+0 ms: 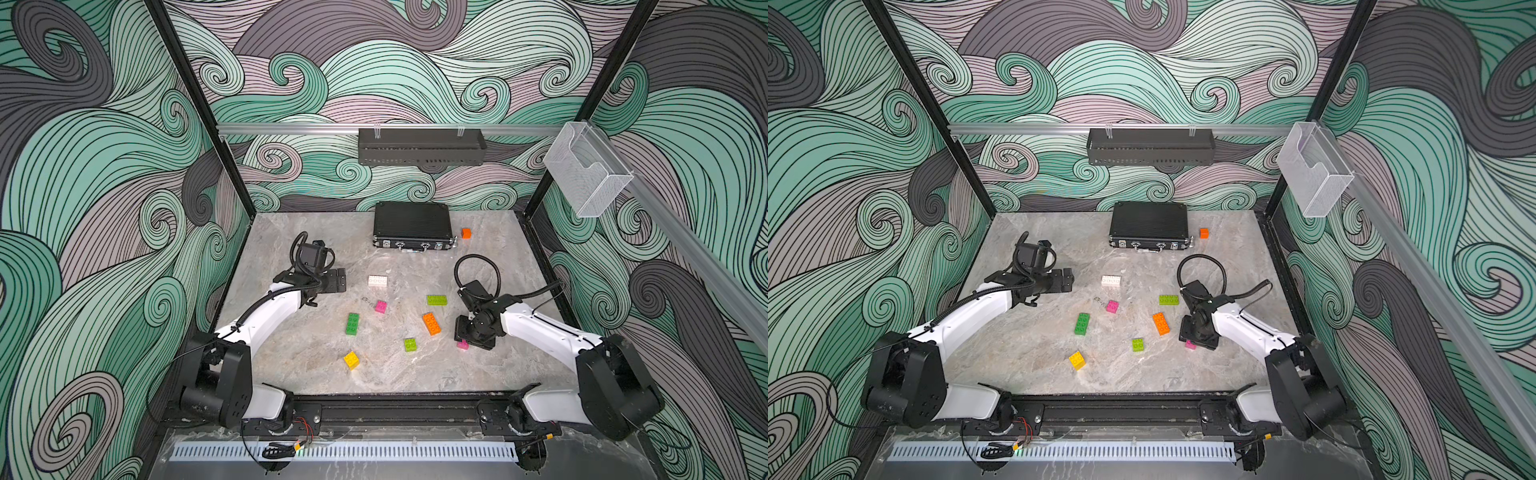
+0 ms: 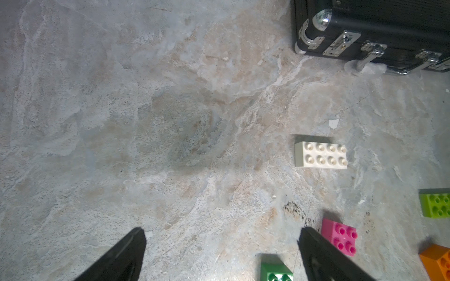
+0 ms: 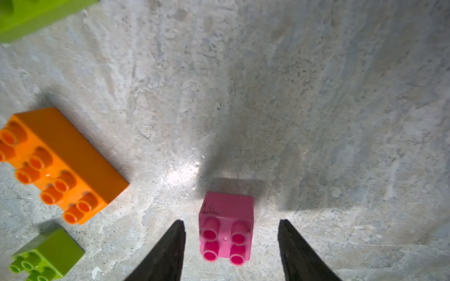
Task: Assemble a carrot with lego
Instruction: Pick up the lego brick from the center of the board.
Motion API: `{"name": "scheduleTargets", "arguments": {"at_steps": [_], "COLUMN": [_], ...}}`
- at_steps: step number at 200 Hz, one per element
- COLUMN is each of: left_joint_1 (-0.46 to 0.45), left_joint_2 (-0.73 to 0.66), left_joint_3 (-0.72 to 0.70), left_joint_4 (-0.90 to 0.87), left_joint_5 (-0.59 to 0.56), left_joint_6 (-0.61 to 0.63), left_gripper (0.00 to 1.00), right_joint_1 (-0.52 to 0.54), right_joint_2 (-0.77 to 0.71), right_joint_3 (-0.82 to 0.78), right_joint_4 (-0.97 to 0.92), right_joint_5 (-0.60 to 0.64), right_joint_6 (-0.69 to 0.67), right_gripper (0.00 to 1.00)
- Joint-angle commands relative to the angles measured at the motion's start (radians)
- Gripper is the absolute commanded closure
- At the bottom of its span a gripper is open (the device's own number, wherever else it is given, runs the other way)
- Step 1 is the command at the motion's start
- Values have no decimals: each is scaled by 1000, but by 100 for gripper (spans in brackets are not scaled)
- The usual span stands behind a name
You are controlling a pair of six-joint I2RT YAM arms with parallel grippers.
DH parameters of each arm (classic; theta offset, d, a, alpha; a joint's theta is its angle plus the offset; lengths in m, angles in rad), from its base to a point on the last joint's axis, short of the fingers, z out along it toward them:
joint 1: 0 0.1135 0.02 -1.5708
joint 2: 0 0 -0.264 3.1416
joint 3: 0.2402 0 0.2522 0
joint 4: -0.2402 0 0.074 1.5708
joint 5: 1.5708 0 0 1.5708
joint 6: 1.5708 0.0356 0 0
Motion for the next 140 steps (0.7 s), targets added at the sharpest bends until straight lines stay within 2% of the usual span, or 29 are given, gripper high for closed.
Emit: {"name": "scheduleTargets", "arguments": {"at_steps": [1,30,81,123,140], "left_joint_1": [-4,-3,-4,-3,-3], "left_joint_2": [5,12,12,11,11], "left_joint_3": [40,43,45,47,47], "left_joint_4": [-26,-27,-31,-33,-34], "left_joint_5": [-3,-5,-12,-16,-14], "left_joint_6": [-14,-15,-15,-15,-17], "left_gripper": [1,1,2,1,1], "right_joint_1": [11,24,28,29,29], "right_joint_2": [-12,-16,-22,-13,-13], "right_joint_3": [-19,-26,-19,-13,3], "right_joint_4": [2,6,8,9,9], "right_joint_5": [8,10,39,31,27], "right_joint_6": [32,40,32,24,10], "right_gripper": [41,43,55,68,77]}}
